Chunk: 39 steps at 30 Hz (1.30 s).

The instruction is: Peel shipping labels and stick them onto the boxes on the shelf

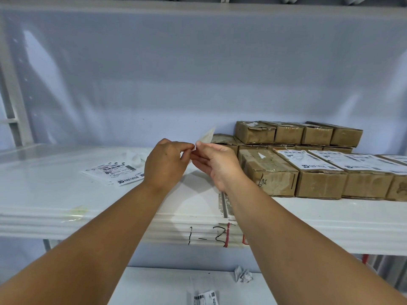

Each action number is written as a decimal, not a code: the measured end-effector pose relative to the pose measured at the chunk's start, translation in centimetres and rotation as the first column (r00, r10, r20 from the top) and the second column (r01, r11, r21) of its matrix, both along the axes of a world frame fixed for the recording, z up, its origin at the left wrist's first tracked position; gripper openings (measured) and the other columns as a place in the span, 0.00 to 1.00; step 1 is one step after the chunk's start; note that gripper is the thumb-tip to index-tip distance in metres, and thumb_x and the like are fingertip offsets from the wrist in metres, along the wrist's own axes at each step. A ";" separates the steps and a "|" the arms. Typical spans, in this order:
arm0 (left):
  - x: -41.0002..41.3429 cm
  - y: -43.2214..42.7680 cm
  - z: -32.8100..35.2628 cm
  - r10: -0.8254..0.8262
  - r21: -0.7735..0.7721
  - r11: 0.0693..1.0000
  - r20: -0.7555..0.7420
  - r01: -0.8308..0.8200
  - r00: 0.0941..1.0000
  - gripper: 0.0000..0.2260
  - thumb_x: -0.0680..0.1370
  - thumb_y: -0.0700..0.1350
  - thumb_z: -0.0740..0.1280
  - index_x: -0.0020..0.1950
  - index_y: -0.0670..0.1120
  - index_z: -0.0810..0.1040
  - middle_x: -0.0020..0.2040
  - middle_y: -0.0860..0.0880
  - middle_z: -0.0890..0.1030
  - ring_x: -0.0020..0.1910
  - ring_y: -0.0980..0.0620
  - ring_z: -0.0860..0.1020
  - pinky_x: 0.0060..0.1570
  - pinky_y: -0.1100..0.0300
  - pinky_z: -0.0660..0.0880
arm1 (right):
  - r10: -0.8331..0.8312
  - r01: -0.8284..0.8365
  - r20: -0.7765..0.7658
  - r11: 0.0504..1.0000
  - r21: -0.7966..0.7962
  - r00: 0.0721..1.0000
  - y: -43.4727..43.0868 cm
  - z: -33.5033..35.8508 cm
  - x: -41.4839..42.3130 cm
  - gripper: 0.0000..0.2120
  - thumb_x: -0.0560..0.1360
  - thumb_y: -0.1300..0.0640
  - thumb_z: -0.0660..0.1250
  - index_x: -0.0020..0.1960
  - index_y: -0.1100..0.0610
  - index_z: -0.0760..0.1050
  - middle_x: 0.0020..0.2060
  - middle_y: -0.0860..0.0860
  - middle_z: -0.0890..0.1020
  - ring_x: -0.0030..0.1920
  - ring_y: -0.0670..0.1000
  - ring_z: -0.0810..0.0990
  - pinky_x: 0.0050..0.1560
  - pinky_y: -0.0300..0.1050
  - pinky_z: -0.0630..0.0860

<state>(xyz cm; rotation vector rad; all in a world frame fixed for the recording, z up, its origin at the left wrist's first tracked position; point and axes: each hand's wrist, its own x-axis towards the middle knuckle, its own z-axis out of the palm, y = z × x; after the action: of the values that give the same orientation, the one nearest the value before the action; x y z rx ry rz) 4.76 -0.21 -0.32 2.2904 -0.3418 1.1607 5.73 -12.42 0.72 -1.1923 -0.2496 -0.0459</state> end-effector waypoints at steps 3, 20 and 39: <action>0.3 0.1 0.0 -0.006 0.027 1.000 0.025 0.006 1.000 0.10 0.77 0.39 0.65 0.52 0.49 0.84 0.43 0.47 0.83 0.49 0.46 0.75 0.44 0.55 0.73 | -0.044 0.044 0.004 0.999 -0.025 0.999 0.0 -0.1 0.3 0.03 0.74 0.58 0.70 0.43 0.57 0.78 0.36 0.52 0.81 0.39 0.48 0.80 0.45 0.40 0.78; -0.2 0.5 1.3 -0.672 -0.864 0.446 -0.152 0.232 0.725 0.08 0.78 0.34 0.61 0.47 0.41 0.79 0.42 0.45 0.84 0.38 0.51 0.83 0.41 0.64 0.80 | -0.084 0.108 -0.082 0.932 0.346 0.993 -0.7 0.3 0.8 0.08 0.79 0.70 0.56 0.52 0.64 0.73 0.43 0.57 0.81 0.42 0.52 0.81 0.37 0.38 0.81; -0.3 0.4 1.3 -0.695 -0.828 0.498 -0.204 0.257 0.689 0.05 0.77 0.37 0.65 0.46 0.43 0.80 0.39 0.48 0.84 0.40 0.52 0.84 0.40 0.64 0.79 | -0.116 0.151 -0.113 0.915 0.375 0.987 -0.7 0.4 0.8 0.08 0.79 0.70 0.57 0.46 0.61 0.72 0.40 0.55 0.80 0.38 0.49 0.80 0.35 0.35 0.80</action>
<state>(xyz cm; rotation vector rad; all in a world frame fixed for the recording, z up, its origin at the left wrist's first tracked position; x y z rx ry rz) 4.44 0.20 0.93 1.4695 -0.2234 0.2205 6.49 -13.16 1.08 -0.8160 -0.0742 -0.1549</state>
